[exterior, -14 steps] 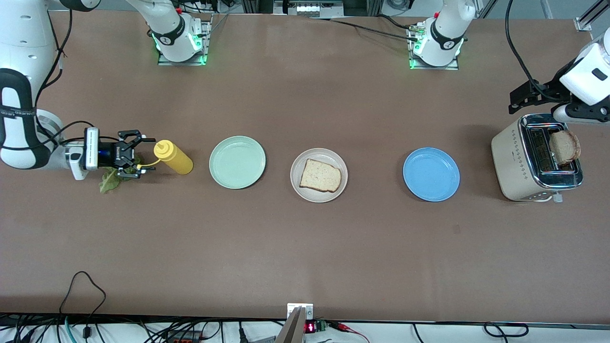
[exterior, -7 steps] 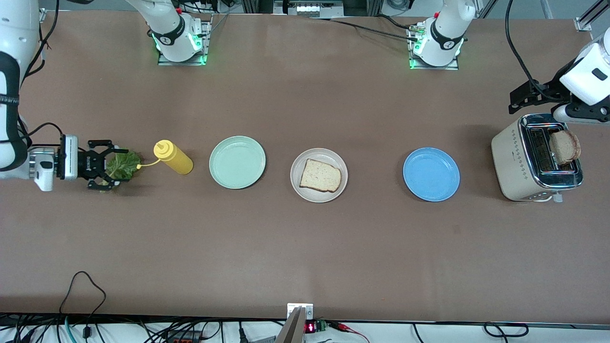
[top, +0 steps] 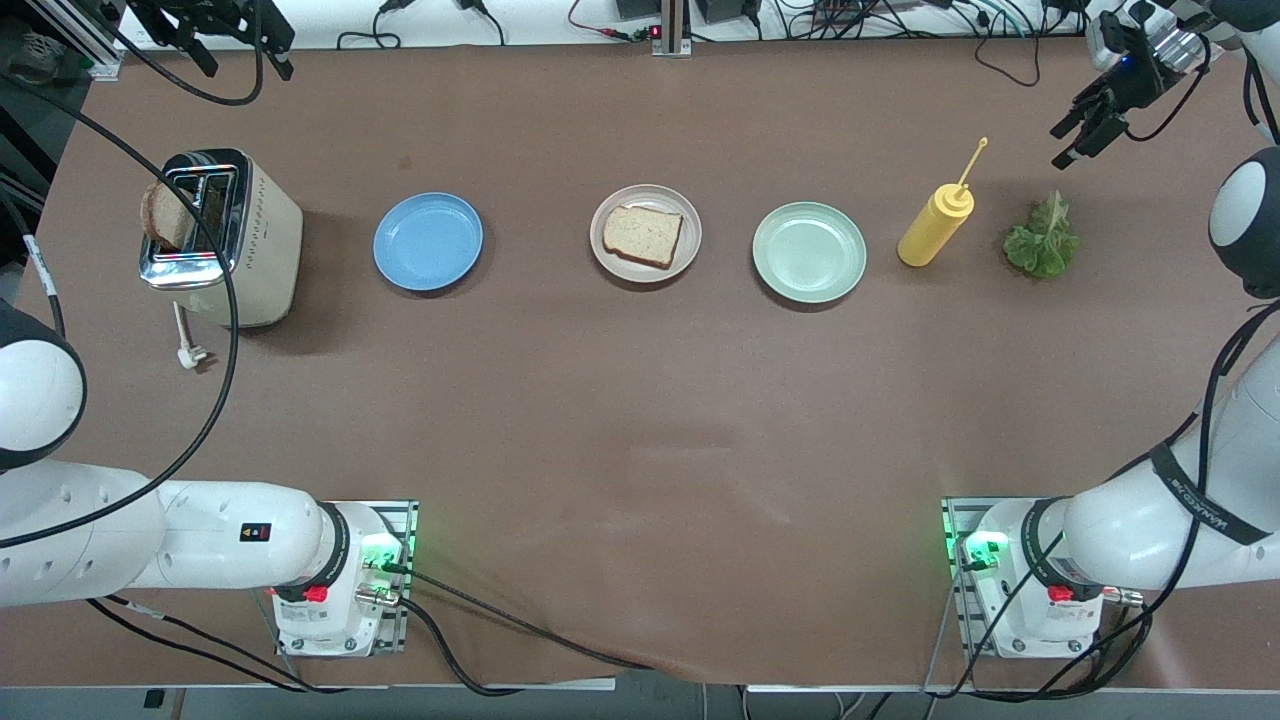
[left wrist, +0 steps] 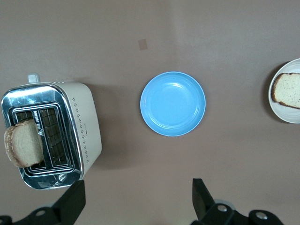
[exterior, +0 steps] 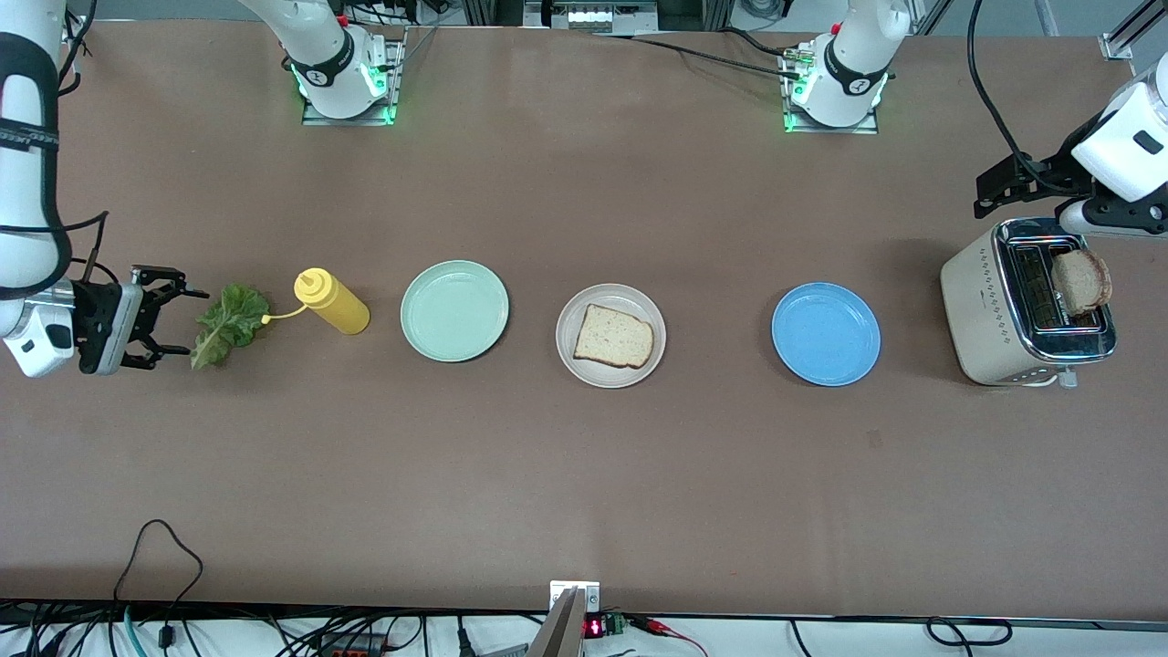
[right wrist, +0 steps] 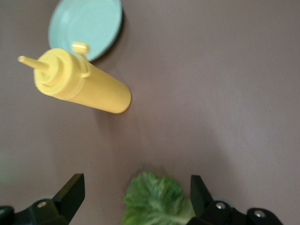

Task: Make sandwich in beige plate with both arms
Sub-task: 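Release the bottle and move the right gripper to the lettuce, then grasp the green lettuce leaf with the right gripper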

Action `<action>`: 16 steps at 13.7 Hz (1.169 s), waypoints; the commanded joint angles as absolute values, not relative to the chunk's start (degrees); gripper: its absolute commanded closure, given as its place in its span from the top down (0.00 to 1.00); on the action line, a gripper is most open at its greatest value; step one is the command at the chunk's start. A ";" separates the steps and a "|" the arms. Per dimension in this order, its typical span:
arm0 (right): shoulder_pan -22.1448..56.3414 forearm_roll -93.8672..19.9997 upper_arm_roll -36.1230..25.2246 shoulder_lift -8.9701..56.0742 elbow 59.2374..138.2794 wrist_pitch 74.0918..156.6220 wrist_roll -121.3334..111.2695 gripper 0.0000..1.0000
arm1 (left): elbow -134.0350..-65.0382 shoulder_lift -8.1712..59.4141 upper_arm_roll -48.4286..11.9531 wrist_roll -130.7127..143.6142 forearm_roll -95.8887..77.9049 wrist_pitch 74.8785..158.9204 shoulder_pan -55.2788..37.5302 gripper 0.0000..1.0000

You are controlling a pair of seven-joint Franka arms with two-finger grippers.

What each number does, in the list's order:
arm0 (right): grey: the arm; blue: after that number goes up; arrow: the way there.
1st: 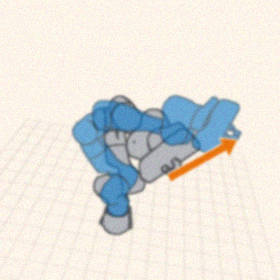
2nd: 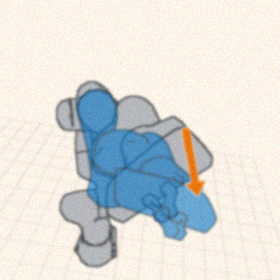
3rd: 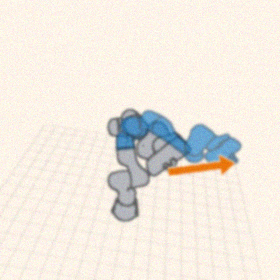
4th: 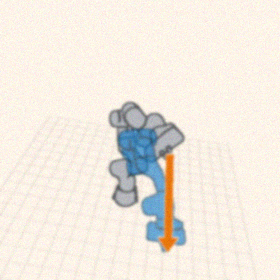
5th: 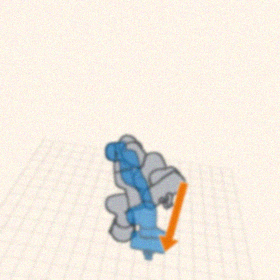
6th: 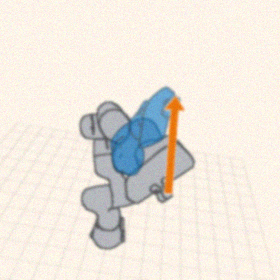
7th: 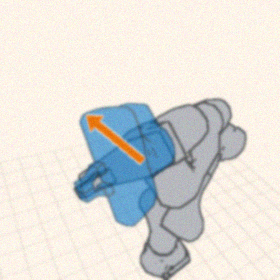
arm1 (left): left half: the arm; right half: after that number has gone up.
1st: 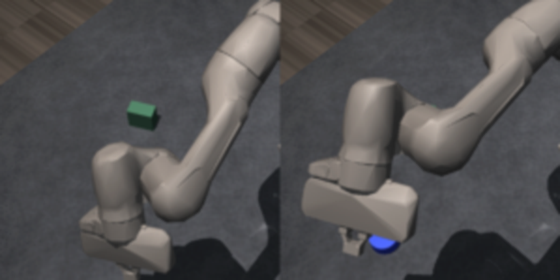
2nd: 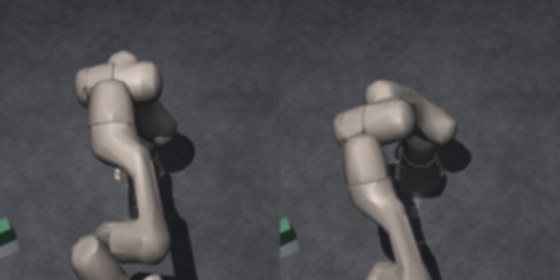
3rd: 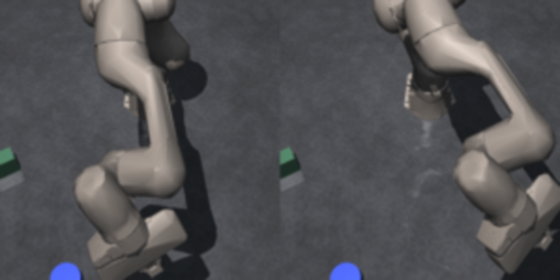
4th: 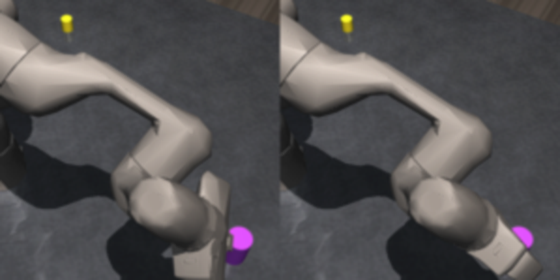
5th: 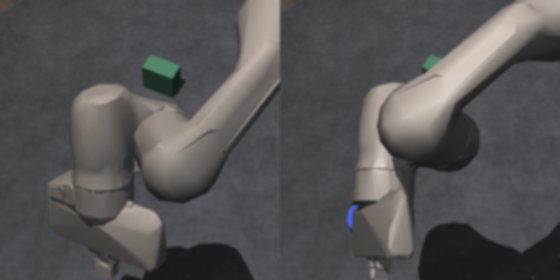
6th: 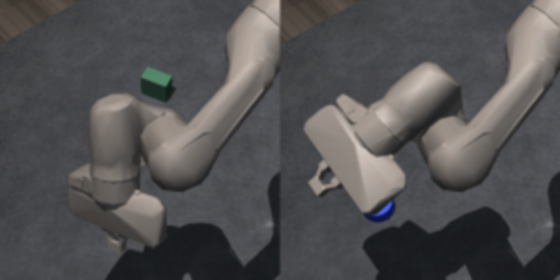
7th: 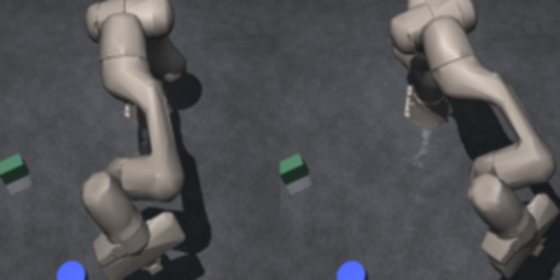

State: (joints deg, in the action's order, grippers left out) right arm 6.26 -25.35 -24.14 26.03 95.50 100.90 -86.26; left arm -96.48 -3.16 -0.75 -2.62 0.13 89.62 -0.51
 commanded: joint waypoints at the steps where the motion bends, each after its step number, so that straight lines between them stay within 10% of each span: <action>1: 10.01 -17.79 -24.61 23.82 96.42 101.95 -64.51 1.00 | -96.42 -3.78 -0.44 -3.78 -0.26 88.86 -0.62 1.00; 6: 13.52 -8.98 -24.52 24.26 98.34 103.26 -30.37 1.00 | -96.42 -3.34 -0.26 -3.78 -0.44 89.03 -0.70 1.00; 16: 13.62 -1.14 -25.40 28.91 111.97 131.92 -17.40 1.00 | -96.42 -3.16 -0.62 -3.69 -0.44 89.39 -1.32 1.00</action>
State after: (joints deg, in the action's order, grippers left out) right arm 13.67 -2.26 -24.86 28.82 110.46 129.75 -18.46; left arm -96.49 -3.11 -0.90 -2.63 0.09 89.62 -0.92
